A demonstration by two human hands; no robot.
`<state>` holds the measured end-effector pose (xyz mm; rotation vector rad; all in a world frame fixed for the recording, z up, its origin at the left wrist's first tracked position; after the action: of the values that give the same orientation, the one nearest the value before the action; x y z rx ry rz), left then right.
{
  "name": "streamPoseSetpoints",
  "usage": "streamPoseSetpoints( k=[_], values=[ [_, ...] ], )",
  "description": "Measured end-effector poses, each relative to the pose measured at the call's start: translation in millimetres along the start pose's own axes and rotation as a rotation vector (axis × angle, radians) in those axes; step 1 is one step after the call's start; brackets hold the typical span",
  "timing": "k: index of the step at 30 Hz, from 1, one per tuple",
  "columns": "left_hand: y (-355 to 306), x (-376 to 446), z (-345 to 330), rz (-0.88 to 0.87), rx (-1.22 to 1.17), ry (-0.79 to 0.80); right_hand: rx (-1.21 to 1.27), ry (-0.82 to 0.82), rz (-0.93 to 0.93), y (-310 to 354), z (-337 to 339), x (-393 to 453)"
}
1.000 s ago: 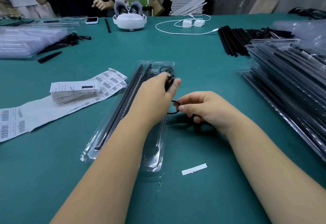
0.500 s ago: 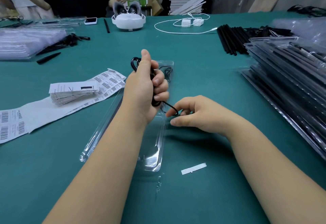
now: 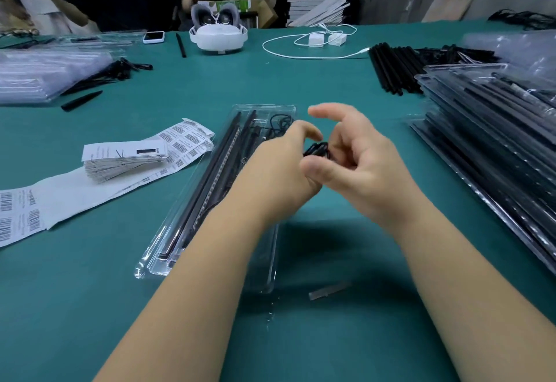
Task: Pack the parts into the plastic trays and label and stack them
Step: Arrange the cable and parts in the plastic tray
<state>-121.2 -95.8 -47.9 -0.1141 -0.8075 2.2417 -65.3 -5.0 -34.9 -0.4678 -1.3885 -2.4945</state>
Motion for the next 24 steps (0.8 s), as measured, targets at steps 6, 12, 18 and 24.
streamPoseSetpoints(
  k=[6, 12, 18, 24],
  values=[
    [-1, 4, -11, 0.031, 0.311, -0.035, -0.168, -0.019, -0.157, -15, -14, 2],
    [4, 0, -8, 0.02, 0.255, -0.087, -0.036, -0.084, -0.262, -32, -24, 5],
    [17, 1, -9, 0.02, -0.135, 0.079, 0.079, -0.205, -0.379, -52, -11, 5],
    [31, -1, 1, 0.139, -0.46, 0.116, 0.317, -0.306, -0.496, -67, 16, 0]
  ],
)
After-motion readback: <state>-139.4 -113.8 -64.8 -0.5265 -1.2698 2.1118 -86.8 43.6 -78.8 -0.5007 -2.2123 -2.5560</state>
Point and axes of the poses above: each hand's wrist, its own x-axis towards the middle knuckle, its own z-axis out of the back of the hand, y = z × x, the point moved 7 cm from there along x, towards the middle knuckle, and after that the axes turned 10 degrees about y, right-handed, at the moved point
